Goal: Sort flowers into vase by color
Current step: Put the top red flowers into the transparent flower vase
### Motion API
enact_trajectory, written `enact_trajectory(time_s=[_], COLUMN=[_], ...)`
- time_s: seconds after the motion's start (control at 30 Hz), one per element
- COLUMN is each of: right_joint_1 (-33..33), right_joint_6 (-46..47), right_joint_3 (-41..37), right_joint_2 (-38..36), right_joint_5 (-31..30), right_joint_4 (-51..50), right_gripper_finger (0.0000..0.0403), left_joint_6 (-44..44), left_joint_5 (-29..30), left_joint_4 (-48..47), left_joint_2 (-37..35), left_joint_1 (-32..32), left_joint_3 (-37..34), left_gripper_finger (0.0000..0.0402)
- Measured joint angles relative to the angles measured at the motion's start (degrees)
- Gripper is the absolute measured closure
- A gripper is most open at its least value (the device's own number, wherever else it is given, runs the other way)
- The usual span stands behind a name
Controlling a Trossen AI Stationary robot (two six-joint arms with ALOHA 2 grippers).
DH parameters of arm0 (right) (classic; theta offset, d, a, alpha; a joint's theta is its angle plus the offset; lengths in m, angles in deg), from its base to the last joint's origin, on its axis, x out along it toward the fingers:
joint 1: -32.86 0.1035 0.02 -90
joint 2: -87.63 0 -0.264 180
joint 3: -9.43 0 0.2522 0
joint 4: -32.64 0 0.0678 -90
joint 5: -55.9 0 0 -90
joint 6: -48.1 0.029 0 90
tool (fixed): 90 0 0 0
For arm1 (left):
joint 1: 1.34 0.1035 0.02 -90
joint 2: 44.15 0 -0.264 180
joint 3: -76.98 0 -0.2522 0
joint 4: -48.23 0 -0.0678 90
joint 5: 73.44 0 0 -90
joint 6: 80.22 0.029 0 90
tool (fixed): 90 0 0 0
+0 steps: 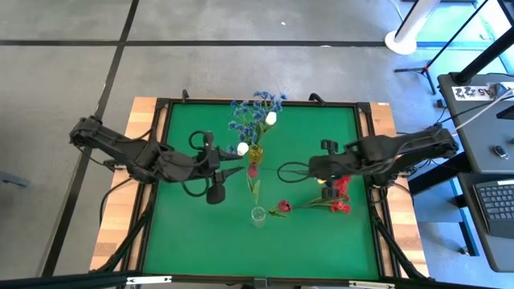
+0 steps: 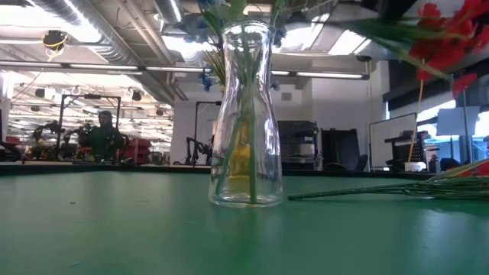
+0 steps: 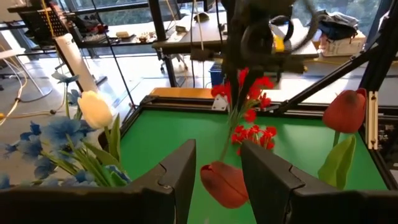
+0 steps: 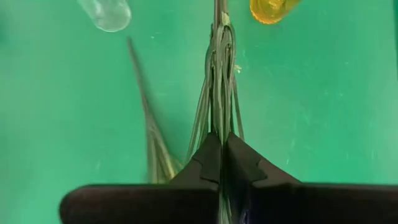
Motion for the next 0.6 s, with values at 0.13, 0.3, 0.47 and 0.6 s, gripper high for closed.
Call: enact_trajectory(time_s=[0.13, 0.3, 0.47, 0.6], right_joint_1=[2.2, 2.7, 2.5, 2.5], right_joint_6=[1.3, 0.8, -2.2, -4.6], right_joint_3=[0.0, 0.0, 0.0, 0.0], right_joint_2=[-2.6, -3.7, -3.6, -3.5], right_joint_5=[-1.2, -2.6, -2.2, -1.5], right_joint_4=[-0.7, 1.6, 5.3, 9.2], right_gripper_finger=[0.04, 0.0401, 0.0401, 0.0401], left_joint_6=[0.0, 0.1, 0.2, 4.6], left_joint_5=[-0.2, -0.4, -3.9, -6.3], left_joint_4=[0.2, 0.6, 2.4, 5.3], left_joint_2=[0.3, 0.8, 1.6, 3.1], left_joint_1=[0.2, 0.9, 1.8, 1.9], left_joint_3=[0.0, 0.0, 0.0, 0.0], left_gripper_finger=[0.0278, 0.0278, 0.0278, 0.0278])
